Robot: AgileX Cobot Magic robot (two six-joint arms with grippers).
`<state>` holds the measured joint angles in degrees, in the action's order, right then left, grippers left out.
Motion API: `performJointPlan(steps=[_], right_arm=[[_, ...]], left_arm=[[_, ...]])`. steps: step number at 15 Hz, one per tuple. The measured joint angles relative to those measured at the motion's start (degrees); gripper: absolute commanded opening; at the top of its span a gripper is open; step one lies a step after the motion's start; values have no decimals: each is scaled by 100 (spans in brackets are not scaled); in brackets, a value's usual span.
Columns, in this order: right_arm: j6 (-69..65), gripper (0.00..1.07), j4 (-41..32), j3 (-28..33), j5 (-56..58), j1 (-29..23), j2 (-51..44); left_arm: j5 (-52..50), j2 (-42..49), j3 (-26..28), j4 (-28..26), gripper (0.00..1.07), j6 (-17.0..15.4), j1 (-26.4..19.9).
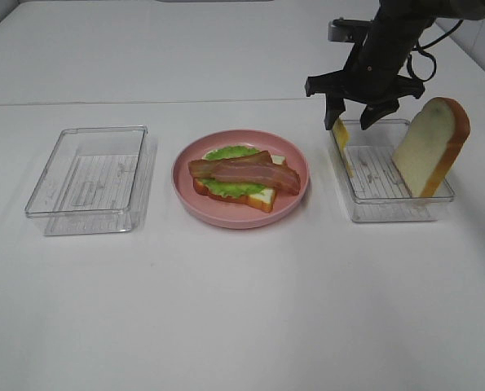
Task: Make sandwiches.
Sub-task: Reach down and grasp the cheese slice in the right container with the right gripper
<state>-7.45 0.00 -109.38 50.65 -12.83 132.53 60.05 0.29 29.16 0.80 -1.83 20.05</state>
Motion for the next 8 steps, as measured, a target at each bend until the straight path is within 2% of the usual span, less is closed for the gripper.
performJointPlan(steps=[1, 2, 4, 5, 8], right_arm=[[17, 42, 0, 0, 6, 0, 23], [17, 25, 0, 0, 40, 0, 34], [17, 4, 0, 0, 40, 0, 34], [17, 0, 0, 0, 40, 0, 34], [23, 0, 0, 0, 40, 0, 34]], left_arm=[[0, 0, 0, 0, 73, 0, 0], [0, 0, 0, 0, 73, 0, 0], [0, 0, 0, 0, 73, 0, 0], [0, 0, 0, 0, 73, 0, 0], [0, 0, 0, 0, 73, 0, 0]])
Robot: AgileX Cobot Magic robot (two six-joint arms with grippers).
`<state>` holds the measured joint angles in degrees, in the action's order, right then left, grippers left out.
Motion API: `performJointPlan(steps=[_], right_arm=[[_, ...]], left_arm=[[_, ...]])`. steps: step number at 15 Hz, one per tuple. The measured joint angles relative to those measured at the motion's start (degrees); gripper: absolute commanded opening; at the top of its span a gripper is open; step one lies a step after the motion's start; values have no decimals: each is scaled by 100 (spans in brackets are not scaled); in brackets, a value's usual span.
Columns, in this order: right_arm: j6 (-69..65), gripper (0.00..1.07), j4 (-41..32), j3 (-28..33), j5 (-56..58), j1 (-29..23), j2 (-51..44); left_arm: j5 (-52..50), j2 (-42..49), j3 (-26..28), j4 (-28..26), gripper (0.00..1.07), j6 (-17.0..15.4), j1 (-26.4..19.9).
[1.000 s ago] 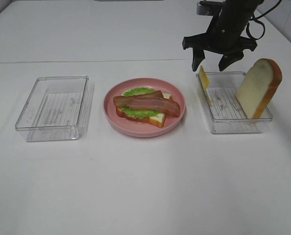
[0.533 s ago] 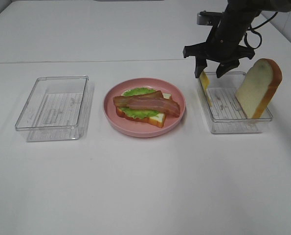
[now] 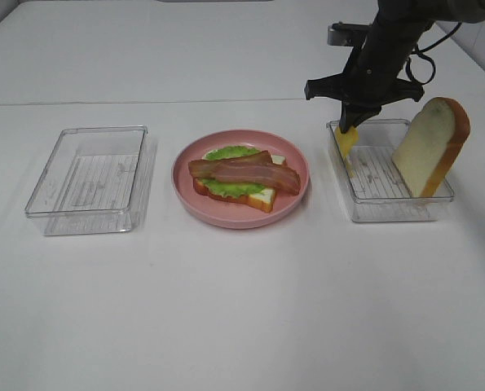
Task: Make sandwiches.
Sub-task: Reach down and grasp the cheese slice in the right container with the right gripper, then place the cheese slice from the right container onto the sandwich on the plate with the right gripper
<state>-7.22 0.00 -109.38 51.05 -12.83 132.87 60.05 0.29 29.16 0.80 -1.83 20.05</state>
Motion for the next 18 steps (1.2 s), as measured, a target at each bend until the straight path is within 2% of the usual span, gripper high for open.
performJointPlan(steps=[5, 8, 13, 18], right_arm=[[0, 0, 0, 0, 115, 0, -269], [160, 0, -252, 0, 138, 0, -859], [1278, 0, -2269, 0, 367, -52, -1163], [1536, 0, -3065, 0, 327, -745, -647]], left_arm=[[0, 0, 0, 0, 73, 0, 0], [0, 0, 0, 0, 73, 0, 0], [0, 0, 0, 0, 73, 0, 0], [0, 0, 0, 0, 73, 0, 0]])
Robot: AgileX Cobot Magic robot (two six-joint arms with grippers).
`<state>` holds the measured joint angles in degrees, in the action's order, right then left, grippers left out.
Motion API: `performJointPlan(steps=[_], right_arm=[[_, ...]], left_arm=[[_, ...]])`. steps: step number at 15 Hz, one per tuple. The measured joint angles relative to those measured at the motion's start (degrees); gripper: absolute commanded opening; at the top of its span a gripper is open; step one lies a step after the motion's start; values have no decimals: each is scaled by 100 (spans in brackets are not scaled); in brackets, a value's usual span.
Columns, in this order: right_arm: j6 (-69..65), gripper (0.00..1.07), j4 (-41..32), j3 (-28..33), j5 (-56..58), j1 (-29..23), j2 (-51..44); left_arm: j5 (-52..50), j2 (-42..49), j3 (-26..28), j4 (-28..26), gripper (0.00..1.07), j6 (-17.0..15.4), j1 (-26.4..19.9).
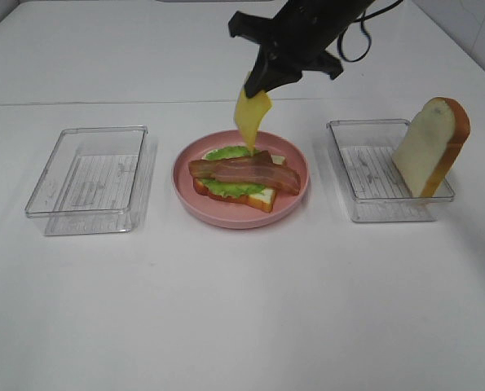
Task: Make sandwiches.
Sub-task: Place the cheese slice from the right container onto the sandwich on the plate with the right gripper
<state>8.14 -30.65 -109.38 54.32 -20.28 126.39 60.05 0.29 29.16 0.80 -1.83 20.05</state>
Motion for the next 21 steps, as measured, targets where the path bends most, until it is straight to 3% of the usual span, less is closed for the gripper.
performJointPlan(steps=[6, 11, 16, 18, 20, 21], right_arm=[[80, 0, -527, 0, -201, -264, 705], [-378, 0, 710, 0, -481, -258, 848], [-596, 2, 1106, 0, -493, -258, 796], [-596, 24, 1112, 0, -493, -258, 796], [-596, 59, 1112, 0, -493, -258, 785], [-596, 68, 1117, 0, -481, -258, 745]], left_arm=[[0, 0, 0, 0, 73, 0, 0], [0, 0, 0, 0, 73, 0, 0], [0, 0, 0, 0, 73, 0, 0], [0, 0, 0, 0, 73, 0, 0], [0, 0, 0, 0, 73, 0, 0], [0, 0, 0, 0, 73, 0, 0]])
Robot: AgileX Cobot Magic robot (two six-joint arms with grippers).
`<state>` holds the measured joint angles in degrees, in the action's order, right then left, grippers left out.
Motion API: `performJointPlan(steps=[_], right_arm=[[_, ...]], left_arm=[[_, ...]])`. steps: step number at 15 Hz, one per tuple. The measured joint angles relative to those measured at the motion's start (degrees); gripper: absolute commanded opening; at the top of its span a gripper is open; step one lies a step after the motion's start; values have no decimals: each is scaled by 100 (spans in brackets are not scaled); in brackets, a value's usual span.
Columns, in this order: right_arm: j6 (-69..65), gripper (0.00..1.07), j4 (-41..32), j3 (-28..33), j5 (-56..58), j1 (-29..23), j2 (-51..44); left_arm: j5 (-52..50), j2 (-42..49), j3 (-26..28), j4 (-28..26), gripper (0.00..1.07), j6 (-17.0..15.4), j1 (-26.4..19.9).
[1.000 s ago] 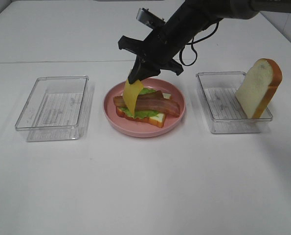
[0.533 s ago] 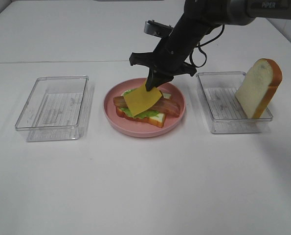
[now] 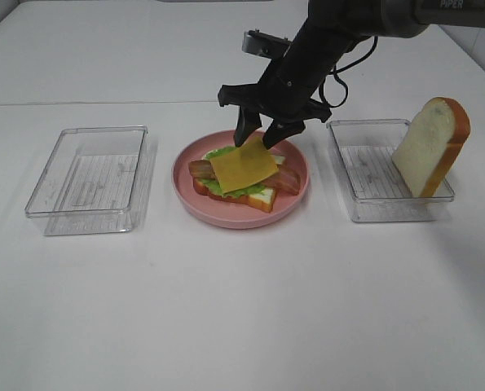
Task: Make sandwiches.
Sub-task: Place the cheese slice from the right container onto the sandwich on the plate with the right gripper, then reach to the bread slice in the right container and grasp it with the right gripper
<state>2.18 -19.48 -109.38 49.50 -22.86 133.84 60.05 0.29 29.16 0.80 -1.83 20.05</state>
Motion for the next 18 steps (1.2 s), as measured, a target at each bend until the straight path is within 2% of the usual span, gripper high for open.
performJointPlan(steps=[5, 10, 11, 13, 18], right_arm=[[17, 69, 510, 0, 223, 0, -401], [-332, 69, 1799, 0, 710, 6, -1163], [-453, 69, 2040, -57, 974, 97, -1404], [-533, 69, 2086, -57, 1157, 332, -1593], [-756, 77, 2160, -69, 1960, 1409, -1793]], left_arm=[[0, 0, 0, 0, 73, 0, 0], [0, 0, 0, 0, 73, 0, 0], [0, 0, 0, 0, 73, 0, 0], [0, 0, 0, 0, 73, 0, 0], [0, 0, 0, 0, 73, 0, 0]])
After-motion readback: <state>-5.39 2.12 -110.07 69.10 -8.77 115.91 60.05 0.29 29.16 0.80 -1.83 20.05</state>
